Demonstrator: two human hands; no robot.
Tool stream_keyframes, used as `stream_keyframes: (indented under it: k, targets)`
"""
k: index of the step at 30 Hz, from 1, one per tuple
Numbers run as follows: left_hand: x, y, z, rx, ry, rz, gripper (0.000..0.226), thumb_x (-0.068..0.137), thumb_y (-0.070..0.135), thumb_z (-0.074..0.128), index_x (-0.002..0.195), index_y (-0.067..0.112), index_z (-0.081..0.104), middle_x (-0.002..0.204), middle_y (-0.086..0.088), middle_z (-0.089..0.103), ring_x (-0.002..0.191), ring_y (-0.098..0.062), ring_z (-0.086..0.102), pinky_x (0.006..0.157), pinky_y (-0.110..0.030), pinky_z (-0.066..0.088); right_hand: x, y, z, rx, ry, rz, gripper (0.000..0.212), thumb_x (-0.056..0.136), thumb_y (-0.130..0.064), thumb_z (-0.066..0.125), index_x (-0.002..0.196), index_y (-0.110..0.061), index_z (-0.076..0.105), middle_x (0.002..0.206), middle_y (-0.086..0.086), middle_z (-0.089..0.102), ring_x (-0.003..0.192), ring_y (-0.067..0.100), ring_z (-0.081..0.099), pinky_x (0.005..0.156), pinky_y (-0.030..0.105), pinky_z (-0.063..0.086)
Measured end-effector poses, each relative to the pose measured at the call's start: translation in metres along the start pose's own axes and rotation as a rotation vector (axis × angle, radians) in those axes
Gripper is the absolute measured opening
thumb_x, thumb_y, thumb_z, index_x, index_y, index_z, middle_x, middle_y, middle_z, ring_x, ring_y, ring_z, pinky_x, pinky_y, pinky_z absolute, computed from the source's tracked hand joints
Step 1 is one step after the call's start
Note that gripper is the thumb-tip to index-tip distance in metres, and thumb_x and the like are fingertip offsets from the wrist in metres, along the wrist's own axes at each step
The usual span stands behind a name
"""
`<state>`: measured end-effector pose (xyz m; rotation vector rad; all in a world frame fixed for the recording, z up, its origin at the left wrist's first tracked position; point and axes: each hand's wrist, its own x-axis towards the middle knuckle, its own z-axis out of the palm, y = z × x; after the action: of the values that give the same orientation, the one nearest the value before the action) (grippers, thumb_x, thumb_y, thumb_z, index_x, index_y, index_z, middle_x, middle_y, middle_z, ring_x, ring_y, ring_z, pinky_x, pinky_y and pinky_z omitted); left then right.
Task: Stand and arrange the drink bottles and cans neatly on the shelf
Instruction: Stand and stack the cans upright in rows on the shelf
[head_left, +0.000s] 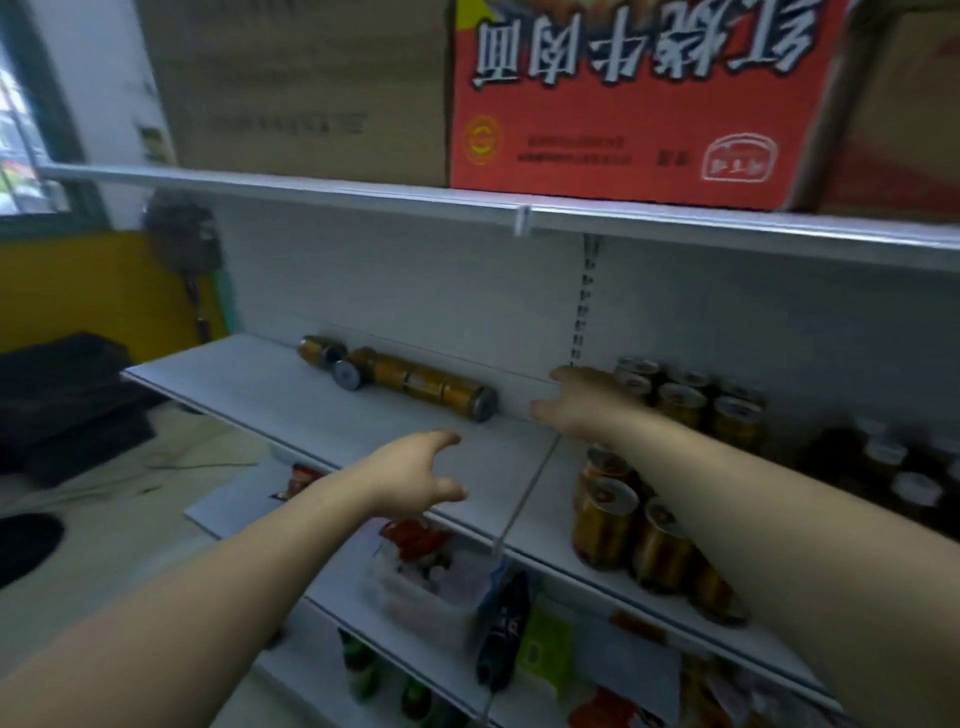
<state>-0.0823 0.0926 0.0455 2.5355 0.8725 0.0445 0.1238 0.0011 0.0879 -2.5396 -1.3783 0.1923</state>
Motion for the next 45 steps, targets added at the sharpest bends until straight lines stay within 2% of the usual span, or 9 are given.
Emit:
stream_keyframes:
  k: [3, 8, 18, 24, 27, 30, 34, 41, 45]
  targets:
    - [-0.004, -0.046, -0.015, -0.007, 0.007, -0.055, 0.075, 0.089, 0.045, 0.059, 0.150, 0.023, 0.021, 0.157, 0.002, 0.022, 0.141, -0.019, 0.029, 0.111, -0.033, 0.029, 0.023, -0.039, 0.021, -0.007, -0.031, -0.034, 0.070, 0.089, -0.061, 0.051, 0.144, -0.019, 0.038, 0.143, 0.008, 0.046, 0.122, 0.028, 0.050, 0.096, 0.034, 0.045]
    - [0.014, -0.102, -0.024, -0.072, 0.031, -0.129, 0.076, 0.087, 0.045, 0.061, 0.149, 0.024, 0.024, 0.155, -0.001, 0.028, 0.129, -0.022, 0.046, 0.106, -0.035, 0.037, 0.070, -0.075, 0.053, -0.016, -0.084, -0.071, 0.071, 0.086, -0.061, 0.052, 0.143, -0.022, 0.038, 0.132, 0.007, 0.053, 0.109, 0.025, 0.055, 0.075, 0.030, 0.044]
    - [0.126, -0.159, -0.030, 0.010, -0.034, -0.098, 0.073, 0.090, 0.042, 0.059, 0.150, 0.023, 0.022, 0.159, 0.000, 0.017, 0.144, -0.020, 0.022, 0.116, -0.033, 0.020, 0.187, -0.078, 0.121, -0.030, -0.043, 0.015, 0.071, 0.083, -0.054, 0.061, 0.139, -0.016, 0.041, 0.137, 0.010, 0.047, 0.121, 0.030, 0.050, 0.095, 0.038, 0.046]
    - [0.194, -0.189, -0.040, 0.052, -0.054, -0.093, 0.076, 0.088, 0.041, 0.062, 0.150, 0.022, 0.022, 0.158, -0.002, 0.020, 0.143, -0.022, 0.022, 0.117, -0.036, 0.021, 0.229, -0.078, 0.159, -0.152, -0.087, 0.032, 0.096, 0.086, -0.050, 0.063, 0.155, -0.015, 0.006, 0.161, 0.009, 0.010, 0.146, 0.030, 0.015, 0.114, 0.042, 0.027]
    - [0.222, -0.199, -0.044, 0.080, -0.054, -0.043, 0.078, 0.088, 0.039, 0.062, 0.151, 0.019, 0.020, 0.158, -0.002, 0.018, 0.144, -0.023, 0.020, 0.117, -0.037, 0.021, 0.233, -0.080, 0.168, -0.254, -0.055, 0.077, 0.099, 0.084, -0.052, 0.065, 0.154, -0.013, 0.007, 0.155, 0.012, 0.021, 0.140, 0.031, 0.025, 0.107, 0.044, 0.034]
    - [0.251, -0.205, -0.046, 0.171, -0.048, 0.022, 0.079, 0.088, 0.041, 0.063, 0.150, 0.017, 0.020, 0.158, -0.004, 0.018, 0.145, -0.027, 0.014, 0.117, -0.042, 0.020, 0.237, -0.085, 0.170, -0.323, 0.026, 0.078, 0.081, 0.084, -0.049, 0.065, 0.145, -0.013, 0.027, 0.141, 0.012, 0.035, 0.128, 0.031, 0.036, 0.099, 0.041, 0.039]
    - [0.287, -0.213, -0.045, 0.251, -0.025, 0.099, 0.081, 0.086, 0.039, 0.064, 0.150, 0.023, 0.018, 0.160, -0.002, 0.006, 0.147, -0.027, 0.003, 0.116, -0.049, 0.019, 0.239, -0.088, 0.172, -0.130, -0.014, 0.196, 0.058, 0.092, -0.038, 0.057, 0.139, -0.015, 0.032, 0.136, 0.014, 0.043, 0.122, 0.033, 0.048, 0.097, 0.039, 0.043]
    - [0.325, -0.218, -0.046, 0.428, -0.048, 0.253, 0.079, 0.094, 0.037, 0.051, 0.152, 0.016, 0.001, 0.161, -0.005, -0.005, 0.147, -0.025, -0.008, 0.119, -0.046, 0.005, 0.214, -0.088, 0.173, -0.084, -0.182, 0.416, 0.092, 0.082, -0.058, 0.060, 0.151, -0.020, 0.011, 0.150, 0.012, 0.023, 0.134, 0.033, 0.032, 0.106, 0.045, 0.031]
    - [0.332, -0.216, -0.043, 0.516, -0.096, 0.288, 0.091, 0.089, 0.041, 0.058, 0.151, 0.013, -0.002, 0.160, -0.007, -0.004, 0.147, -0.027, -0.010, 0.118, -0.050, 0.000, 0.198, -0.095, 0.173, -0.131, -0.130, 0.451, 0.091, 0.077, -0.065, 0.061, 0.147, -0.026, 0.018, 0.141, 0.007, 0.042, 0.126, 0.030, 0.041, 0.100, 0.042, 0.034]
